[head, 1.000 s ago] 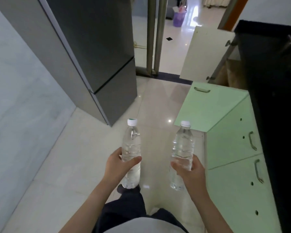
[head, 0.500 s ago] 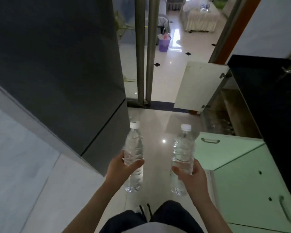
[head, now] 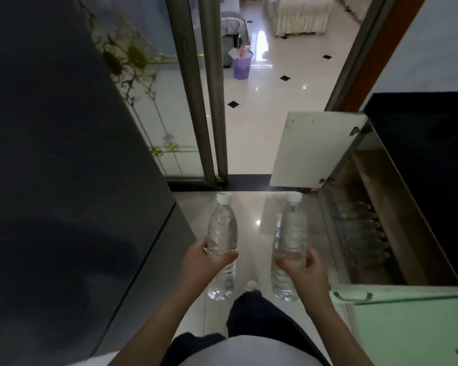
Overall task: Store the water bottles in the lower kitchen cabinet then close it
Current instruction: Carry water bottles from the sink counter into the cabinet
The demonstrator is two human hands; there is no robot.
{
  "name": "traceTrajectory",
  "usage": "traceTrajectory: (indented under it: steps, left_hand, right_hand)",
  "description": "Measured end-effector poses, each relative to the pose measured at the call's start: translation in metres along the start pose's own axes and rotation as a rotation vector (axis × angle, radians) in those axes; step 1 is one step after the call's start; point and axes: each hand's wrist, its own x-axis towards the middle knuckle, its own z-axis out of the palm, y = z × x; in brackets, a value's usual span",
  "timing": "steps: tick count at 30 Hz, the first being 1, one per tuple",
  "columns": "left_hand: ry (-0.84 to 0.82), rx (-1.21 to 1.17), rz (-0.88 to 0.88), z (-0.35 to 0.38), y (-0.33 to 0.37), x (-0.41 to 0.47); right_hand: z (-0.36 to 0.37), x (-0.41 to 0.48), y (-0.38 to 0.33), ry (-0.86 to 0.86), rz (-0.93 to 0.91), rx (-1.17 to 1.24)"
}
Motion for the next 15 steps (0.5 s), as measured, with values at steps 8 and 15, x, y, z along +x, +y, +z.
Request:
traceTrajectory:
  steps: [8,15]
  left_hand:
    - [-0.101,0.002,0.065,0.02,0.094,0.14]
    - [-0.361,0.034,0.043,0.059,0.128,0.248]
  right_hand:
    - [-0.01,0.121,-0.073,0.098,-0.024,0.048]
    - [-0.003,0.18,-0.07,0.385,0.126,0.105]
